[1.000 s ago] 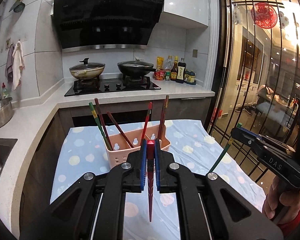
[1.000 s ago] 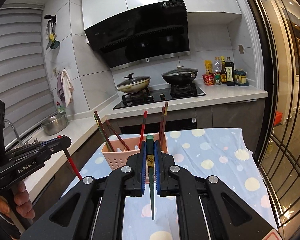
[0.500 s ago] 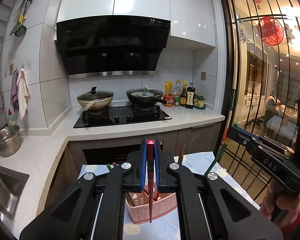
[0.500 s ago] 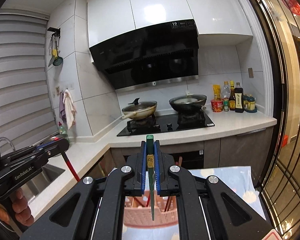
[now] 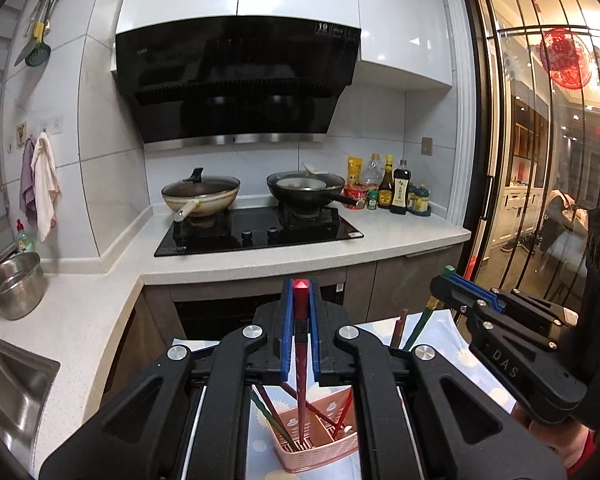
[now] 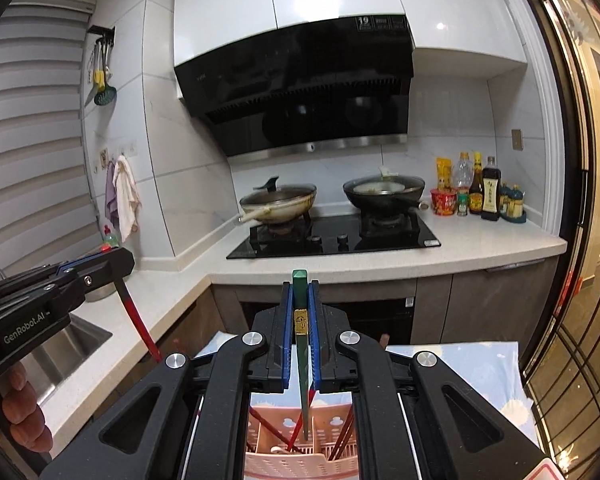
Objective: Organize utensils
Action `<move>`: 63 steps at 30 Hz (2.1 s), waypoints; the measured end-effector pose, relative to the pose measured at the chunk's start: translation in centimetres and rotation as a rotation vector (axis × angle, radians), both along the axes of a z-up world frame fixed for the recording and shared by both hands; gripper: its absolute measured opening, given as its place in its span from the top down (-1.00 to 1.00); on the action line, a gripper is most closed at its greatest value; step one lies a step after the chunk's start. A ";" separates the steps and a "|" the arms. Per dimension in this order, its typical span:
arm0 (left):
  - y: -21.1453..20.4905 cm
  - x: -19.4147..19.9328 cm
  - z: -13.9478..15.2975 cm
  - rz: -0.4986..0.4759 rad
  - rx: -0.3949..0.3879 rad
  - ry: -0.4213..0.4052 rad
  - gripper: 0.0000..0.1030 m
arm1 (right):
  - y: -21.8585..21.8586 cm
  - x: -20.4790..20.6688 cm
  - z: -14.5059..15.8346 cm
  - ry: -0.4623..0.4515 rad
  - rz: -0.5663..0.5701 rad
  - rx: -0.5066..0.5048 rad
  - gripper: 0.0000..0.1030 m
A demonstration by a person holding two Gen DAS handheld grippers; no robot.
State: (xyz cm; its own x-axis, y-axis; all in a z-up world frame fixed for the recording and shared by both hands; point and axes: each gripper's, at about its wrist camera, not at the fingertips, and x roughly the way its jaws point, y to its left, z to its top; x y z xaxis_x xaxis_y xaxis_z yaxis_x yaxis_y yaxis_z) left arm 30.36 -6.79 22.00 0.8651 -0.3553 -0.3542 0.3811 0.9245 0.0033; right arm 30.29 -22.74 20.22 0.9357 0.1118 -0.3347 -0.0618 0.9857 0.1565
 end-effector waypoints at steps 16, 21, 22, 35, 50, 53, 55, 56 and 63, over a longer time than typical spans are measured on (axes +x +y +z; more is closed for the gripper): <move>0.3 0.7 -4.3 0.049 0.008 0.082 0.24 | 0.4 0.7 -4.5 0.083 -0.027 -0.021 0.46; 0.8 -0.3 -5.3 0.054 0.014 0.091 0.12 | 0.2 -1.2 -5.1 0.091 -0.027 -0.011 0.35; 0.9 -0.5 -5.5 0.055 0.016 0.095 0.12 | 0.3 -1.5 -5.2 0.094 -0.027 -0.010 0.35; 2.1 -4.6 -8.9 0.062 0.020 0.138 -0.08 | 0.7 -7.1 -8.1 0.139 -0.024 -0.014 0.26; 2.6 -8.8 -13.0 0.068 0.009 0.210 -0.30 | 1.9 -12.4 -11.2 0.195 -0.036 -0.039 0.11; 2.7 -9.5 -13.4 0.069 0.006 0.214 -0.36 | 2.1 -13.4 -11.5 0.198 -0.042 -0.040 0.09; 2.8 -10.0 -13.6 0.074 0.008 0.210 -0.41 | 2.2 -14.0 -11.7 0.201 -0.048 -0.041 0.06; 2.8 -10.2 -13.7 0.077 0.010 0.208 -0.45 | 2.2 -14.3 -11.9 0.202 -0.052 -0.042 0.02; 2.7 -11.9 -14.4 0.105 0.031 0.190 -0.65 | 2.4 -15.9 -12.4 0.209 -0.073 -0.055 -0.10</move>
